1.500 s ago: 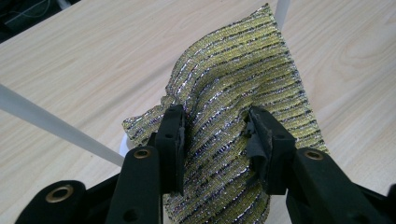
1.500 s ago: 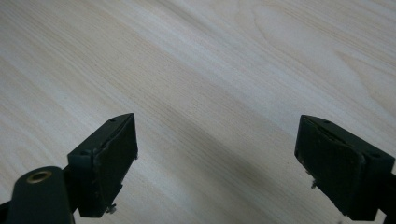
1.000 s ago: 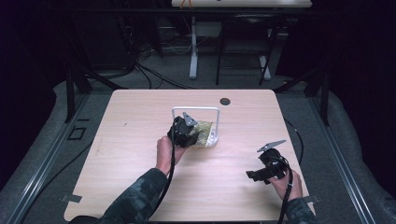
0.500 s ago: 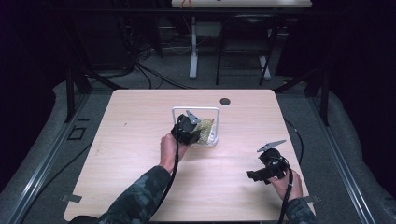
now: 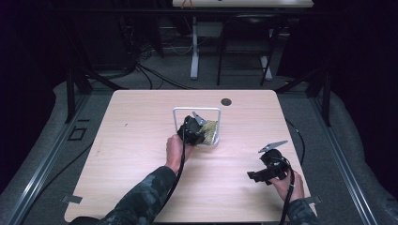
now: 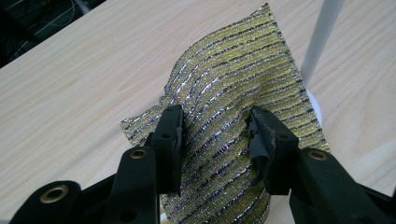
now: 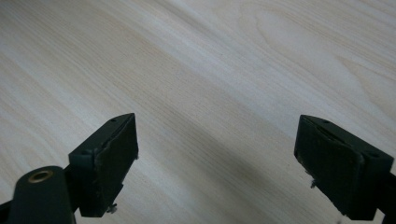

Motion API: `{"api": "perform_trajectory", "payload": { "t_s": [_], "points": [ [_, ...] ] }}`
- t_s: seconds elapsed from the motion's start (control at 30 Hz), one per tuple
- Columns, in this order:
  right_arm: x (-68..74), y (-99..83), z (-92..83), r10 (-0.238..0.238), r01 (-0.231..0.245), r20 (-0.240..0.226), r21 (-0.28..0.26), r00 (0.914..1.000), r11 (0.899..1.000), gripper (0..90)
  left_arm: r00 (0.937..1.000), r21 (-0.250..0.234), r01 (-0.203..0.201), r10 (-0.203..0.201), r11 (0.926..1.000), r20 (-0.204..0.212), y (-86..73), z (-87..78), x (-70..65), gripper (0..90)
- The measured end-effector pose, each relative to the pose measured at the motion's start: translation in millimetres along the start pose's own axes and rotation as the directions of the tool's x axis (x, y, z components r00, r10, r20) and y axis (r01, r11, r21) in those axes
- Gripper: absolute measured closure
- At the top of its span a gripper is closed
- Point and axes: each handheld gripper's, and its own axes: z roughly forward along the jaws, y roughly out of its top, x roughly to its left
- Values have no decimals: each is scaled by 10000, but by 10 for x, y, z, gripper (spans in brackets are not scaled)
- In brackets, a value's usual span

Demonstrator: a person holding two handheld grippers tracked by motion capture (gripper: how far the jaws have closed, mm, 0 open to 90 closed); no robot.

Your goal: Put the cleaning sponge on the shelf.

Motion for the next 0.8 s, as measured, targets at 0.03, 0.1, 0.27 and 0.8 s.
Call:
{"api": "perform_trajectory", "payload": {
  "t_s": [0.03, 0.1, 0.27, 0.8],
  "points": [
    [0, 0, 3, -26, 26, 5, 28, 10000, 10000, 130, 10000, 59, -1, 1, 10000, 32, -3, 18, 2, 577],
    [0, 0, 7, -99, 99, 24, 47, 9999, 9999, 130, 10000, 162, 41, -42, 9999, 59, -10, 60, -1, 576],
    [25, 7, 4, -77, 77, -45, -30, 10000, 10000, 130, 9999, 319, 104, -105, 9994, 28, -27, 123, 19, 567],
    [19, 5, 16, -86, 86, -29, 44, 10000, 10000, 130, 9998, 454, 124, -130, 9989, 138, -35, 217, 22, 538]
  ]
}}
